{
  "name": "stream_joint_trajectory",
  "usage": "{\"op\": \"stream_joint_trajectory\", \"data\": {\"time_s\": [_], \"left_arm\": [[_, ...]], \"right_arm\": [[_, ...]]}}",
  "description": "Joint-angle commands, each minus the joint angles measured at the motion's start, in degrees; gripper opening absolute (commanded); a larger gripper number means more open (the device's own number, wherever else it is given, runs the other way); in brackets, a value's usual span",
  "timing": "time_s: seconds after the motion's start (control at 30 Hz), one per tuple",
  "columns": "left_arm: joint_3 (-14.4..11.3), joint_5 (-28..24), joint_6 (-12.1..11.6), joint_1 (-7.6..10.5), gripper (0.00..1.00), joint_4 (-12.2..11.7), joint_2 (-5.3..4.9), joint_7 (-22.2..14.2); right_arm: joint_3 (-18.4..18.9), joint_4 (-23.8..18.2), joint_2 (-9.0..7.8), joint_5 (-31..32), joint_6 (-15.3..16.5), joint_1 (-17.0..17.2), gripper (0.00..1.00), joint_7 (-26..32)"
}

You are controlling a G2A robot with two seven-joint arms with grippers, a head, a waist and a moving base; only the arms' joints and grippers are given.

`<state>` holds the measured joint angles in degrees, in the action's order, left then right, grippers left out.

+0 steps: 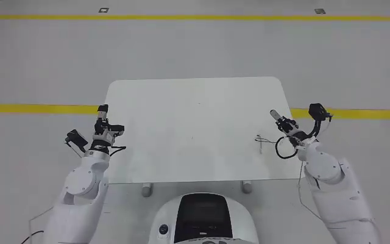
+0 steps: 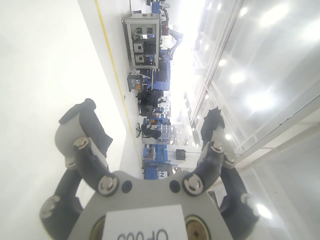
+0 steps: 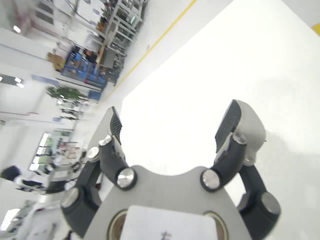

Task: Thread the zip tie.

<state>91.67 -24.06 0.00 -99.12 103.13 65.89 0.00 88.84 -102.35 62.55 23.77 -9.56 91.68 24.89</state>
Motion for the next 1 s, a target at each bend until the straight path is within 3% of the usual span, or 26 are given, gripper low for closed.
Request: {"op": "stream_joint_trajectory", "data": {"time_s": [0.0, 0.13, 0.27, 0.63, 0.7, 0.97], "left_arm": [[0.0, 0.0, 0.0, 0.0, 1.0, 0.0, 0.0, 0.0], [0.0, 0.0, 0.0, 0.0, 1.0, 0.0, 0.0, 0.0], [0.0, 0.0, 0.0, 0.0, 1.0, 0.0, 0.0, 0.0], [0.0, 0.0, 0.0, 0.0, 1.0, 0.0, 0.0, 0.0], [0.0, 0.0, 0.0, 0.0, 1.0, 0.0, 0.0, 0.0], [0.0, 0.0, 0.0, 0.0, 1.0, 0.0, 0.0, 0.0]], "right_arm": [[-0.9, 0.2, -0.4, 6.6, -0.2, -1.7, 1.0, 4.9], [-3.9, 1.6, -0.81, 16.7, -1.9, -4.7, 1.0, 10.6], [-7.0, 3.2, -0.9, 22.5, -1.8, -5.4, 1.0, 14.4], [-7.2, 3.4, -0.9, 22.9, -1.7, -5.3, 1.0, 14.7], [-7.6, 3.5, -1.06, 24.8, 0.2, -5.3, 1.0, 15.0], [-6.6, 3.3, -2.61, 35.7, 14.5, -10.2, 1.0, 26.2]]}}
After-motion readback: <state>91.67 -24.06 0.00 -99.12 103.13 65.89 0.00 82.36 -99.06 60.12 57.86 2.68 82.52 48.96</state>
